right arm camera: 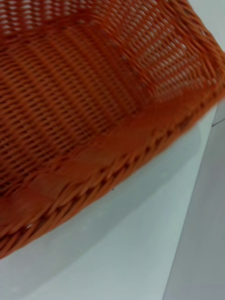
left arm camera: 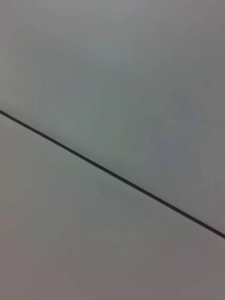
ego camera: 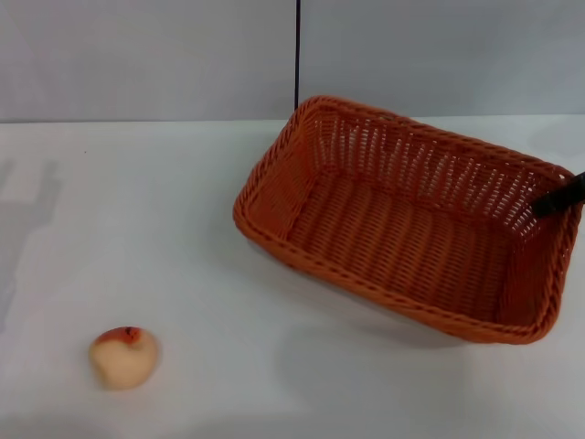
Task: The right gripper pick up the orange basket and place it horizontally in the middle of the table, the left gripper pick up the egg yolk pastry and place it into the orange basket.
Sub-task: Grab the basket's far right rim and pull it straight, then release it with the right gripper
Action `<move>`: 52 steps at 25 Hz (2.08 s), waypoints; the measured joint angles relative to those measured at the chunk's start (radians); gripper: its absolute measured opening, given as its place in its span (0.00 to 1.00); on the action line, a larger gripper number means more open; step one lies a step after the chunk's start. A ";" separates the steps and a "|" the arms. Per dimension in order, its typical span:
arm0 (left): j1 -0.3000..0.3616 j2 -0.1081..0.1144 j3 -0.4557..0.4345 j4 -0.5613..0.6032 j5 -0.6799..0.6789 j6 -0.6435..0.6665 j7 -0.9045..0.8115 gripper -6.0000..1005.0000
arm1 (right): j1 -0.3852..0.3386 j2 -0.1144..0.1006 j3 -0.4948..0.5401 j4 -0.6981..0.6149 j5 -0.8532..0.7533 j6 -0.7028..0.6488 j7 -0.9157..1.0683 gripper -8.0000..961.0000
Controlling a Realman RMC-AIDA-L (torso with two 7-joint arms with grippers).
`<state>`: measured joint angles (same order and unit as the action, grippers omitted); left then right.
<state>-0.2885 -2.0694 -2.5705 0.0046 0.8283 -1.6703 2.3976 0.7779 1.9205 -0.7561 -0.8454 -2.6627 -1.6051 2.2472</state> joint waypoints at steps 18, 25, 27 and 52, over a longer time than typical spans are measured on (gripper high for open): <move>0.000 0.002 -0.001 0.000 0.000 0.000 -0.007 0.67 | -0.063 0.037 0.012 -0.133 0.057 0.005 -0.007 0.26; 0.002 0.002 0.000 0.000 0.000 0.000 -0.008 0.67 | -0.100 0.029 0.014 -0.154 0.170 0.008 -0.032 0.22; 0.002 0.002 -0.001 0.000 0.000 0.000 -0.009 0.67 | -0.112 0.028 0.014 -0.166 0.201 0.008 -0.043 0.22; -0.010 0.001 0.000 0.001 0.000 0.014 -0.009 0.66 | -0.167 -0.027 0.094 -0.134 0.554 -0.134 -0.331 0.21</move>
<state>-0.2983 -2.0682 -2.5702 0.0057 0.8283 -1.6562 2.3883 0.6112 1.8936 -0.6623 -0.9797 -2.1092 -1.7390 1.9163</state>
